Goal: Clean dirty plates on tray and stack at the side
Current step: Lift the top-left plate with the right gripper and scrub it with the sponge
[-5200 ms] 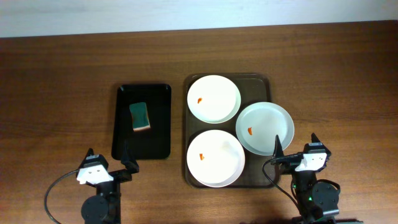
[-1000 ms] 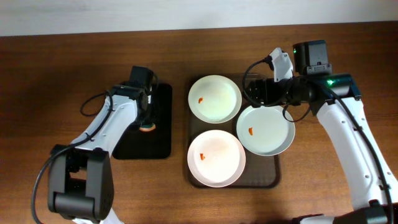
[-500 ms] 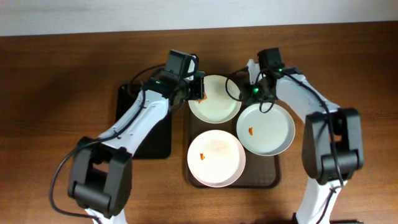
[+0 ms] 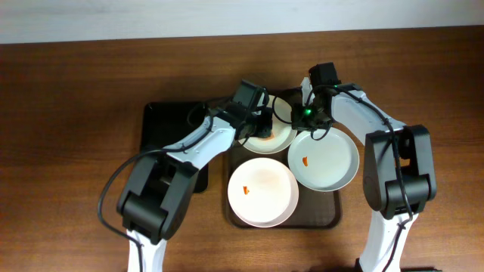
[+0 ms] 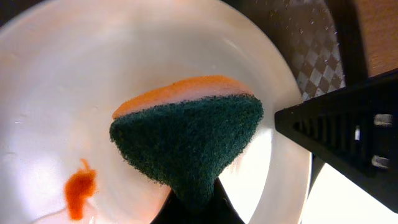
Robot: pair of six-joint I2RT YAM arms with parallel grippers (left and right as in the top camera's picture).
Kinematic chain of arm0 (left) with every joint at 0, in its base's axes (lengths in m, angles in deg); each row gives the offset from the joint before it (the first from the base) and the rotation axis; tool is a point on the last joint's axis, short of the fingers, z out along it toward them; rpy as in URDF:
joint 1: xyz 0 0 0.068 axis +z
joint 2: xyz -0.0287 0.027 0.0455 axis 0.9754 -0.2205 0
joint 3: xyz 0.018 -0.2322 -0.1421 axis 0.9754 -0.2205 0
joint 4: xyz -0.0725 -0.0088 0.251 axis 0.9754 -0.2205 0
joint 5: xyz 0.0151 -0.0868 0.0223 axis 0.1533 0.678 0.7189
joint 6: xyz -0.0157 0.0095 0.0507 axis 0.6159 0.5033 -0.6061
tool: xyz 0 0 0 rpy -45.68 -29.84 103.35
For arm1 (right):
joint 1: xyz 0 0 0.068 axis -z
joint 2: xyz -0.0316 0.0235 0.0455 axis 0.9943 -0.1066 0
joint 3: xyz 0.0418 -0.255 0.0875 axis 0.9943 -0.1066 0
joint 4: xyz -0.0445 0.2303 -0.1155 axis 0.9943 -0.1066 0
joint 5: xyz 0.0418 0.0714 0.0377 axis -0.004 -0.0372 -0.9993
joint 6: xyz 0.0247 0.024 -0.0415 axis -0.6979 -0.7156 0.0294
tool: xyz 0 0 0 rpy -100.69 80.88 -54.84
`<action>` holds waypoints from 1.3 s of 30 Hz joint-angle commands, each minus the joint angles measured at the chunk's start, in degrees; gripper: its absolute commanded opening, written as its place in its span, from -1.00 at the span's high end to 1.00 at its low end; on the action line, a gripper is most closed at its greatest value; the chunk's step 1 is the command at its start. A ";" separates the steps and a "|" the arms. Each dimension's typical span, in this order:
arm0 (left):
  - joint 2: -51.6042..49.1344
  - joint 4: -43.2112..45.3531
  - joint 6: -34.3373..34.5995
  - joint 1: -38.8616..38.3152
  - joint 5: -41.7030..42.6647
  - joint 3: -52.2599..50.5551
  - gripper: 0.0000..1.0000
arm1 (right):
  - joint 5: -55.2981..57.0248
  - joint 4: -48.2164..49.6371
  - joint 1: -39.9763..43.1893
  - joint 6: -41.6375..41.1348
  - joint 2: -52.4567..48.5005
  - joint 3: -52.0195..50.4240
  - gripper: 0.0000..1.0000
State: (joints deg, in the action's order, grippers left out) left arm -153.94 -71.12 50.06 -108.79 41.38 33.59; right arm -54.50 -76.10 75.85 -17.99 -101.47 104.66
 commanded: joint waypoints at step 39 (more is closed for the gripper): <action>-19.85 -33.97 -5.75 -4.22 -39.41 30.45 1.00 | 2.05 -6.32 1.31 4.09 5.70 1.38 0.92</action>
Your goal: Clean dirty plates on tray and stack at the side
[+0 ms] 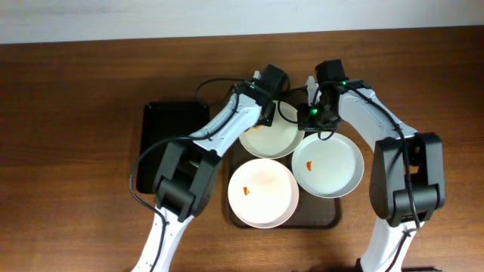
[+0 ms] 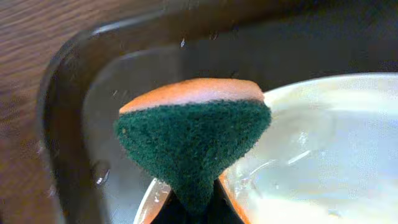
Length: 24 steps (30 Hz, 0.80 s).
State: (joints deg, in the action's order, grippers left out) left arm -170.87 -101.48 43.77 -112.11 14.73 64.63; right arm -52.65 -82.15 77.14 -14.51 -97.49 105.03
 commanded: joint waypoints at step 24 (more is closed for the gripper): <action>23.54 -15.23 -11.72 25.38 17.73 -21.86 1.00 | 10.05 -11.32 -7.91 9.44 17.20 12.09 0.92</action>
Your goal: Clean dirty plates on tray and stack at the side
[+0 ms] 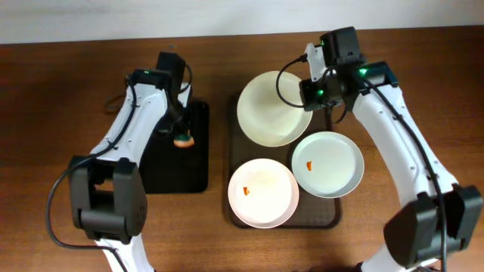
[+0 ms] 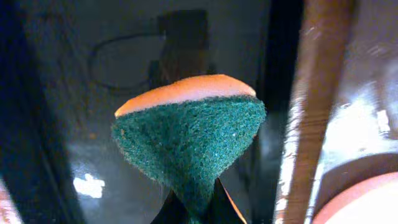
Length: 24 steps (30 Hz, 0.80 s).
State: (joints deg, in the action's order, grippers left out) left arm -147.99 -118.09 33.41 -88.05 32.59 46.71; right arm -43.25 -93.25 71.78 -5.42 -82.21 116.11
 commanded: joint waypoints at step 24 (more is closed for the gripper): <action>47.89 -0.39 -1.14 31.95 8.96 -9.42 -0.99 | 50.82 37.40 -44.98 32.33 -8.50 1.03 0.92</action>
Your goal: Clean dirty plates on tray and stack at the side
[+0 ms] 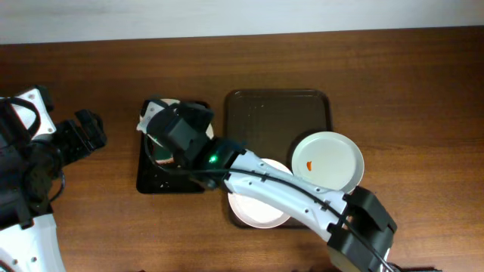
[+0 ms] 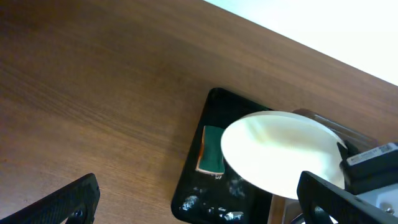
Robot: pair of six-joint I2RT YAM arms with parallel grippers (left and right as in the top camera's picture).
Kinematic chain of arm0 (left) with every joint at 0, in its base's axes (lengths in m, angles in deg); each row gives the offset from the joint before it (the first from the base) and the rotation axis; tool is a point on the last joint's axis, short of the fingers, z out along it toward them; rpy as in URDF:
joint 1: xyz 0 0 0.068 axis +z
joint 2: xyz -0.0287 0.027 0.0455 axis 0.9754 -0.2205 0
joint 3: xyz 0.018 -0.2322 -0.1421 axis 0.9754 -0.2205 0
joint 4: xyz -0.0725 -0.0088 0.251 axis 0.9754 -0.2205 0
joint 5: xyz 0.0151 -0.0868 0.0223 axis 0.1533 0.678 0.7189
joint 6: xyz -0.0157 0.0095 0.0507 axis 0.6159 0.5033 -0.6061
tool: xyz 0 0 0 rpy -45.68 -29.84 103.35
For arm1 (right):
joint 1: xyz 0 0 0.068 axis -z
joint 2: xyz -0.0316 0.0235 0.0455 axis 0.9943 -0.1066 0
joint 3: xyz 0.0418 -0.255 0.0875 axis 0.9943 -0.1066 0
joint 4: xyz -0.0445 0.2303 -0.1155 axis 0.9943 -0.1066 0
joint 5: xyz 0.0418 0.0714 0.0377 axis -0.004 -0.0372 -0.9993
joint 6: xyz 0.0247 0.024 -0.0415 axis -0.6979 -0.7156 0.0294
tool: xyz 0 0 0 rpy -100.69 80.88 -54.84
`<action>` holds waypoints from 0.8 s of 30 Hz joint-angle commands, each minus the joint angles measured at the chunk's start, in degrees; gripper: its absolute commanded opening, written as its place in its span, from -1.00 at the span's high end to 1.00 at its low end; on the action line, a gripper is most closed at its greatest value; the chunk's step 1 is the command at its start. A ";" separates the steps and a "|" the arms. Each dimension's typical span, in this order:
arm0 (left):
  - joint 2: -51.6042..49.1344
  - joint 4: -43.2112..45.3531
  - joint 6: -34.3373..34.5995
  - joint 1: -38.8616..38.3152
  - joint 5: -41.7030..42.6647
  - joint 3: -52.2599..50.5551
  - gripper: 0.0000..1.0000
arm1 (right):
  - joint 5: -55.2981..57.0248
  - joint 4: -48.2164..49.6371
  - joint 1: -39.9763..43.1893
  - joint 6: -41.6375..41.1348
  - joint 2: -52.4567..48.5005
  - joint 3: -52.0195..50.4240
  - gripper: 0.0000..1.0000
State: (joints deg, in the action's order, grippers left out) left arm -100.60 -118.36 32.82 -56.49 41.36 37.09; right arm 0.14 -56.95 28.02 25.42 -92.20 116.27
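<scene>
A clean white plate [image 2: 280,152] hangs over the black side tray [image 2: 205,205], held at its right rim by my right gripper [image 2: 349,160]. In the overhead view only slivers of this plate [image 1: 153,113] show past the right wrist. A green and orange sponge [image 2: 211,149] lies in the black tray beside the plate. My left gripper [image 2: 199,190] is open and empty, off at the table's far left [image 1: 85,130]. Two plates stay on the brown tray [image 1: 276,113]: one with an orange stain [image 1: 327,160], one half hidden under the right arm [image 1: 253,213].
The right arm stretches diagonally from the front right across the brown tray to the black tray [image 1: 151,181]. Bare wooden table lies left of and behind both trays.
The sponge has left my left gripper and lies in the black tray; that gripper is open at the far left. My right gripper has moved the plate from the brown tray to over the black tray.
My left gripper pressed the sponge on the rear plate near an orange stain while the right gripper held the rim. Then the sponge was at the plate's far edge. Then the sponge hung over the black tray and the right gripper held the plate. Now the plate is over the black tray.
</scene>
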 commanded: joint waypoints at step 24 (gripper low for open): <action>0.50 -0.13 -0.50 0.37 0.98 0.20 -0.99 | -1.25 -12.63 4.96 -26.73 11.19 0.94 0.92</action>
State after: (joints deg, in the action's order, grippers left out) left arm -100.60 -118.40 32.82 -56.49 41.36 37.09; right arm 4.92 -66.35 29.07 10.36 -88.40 116.46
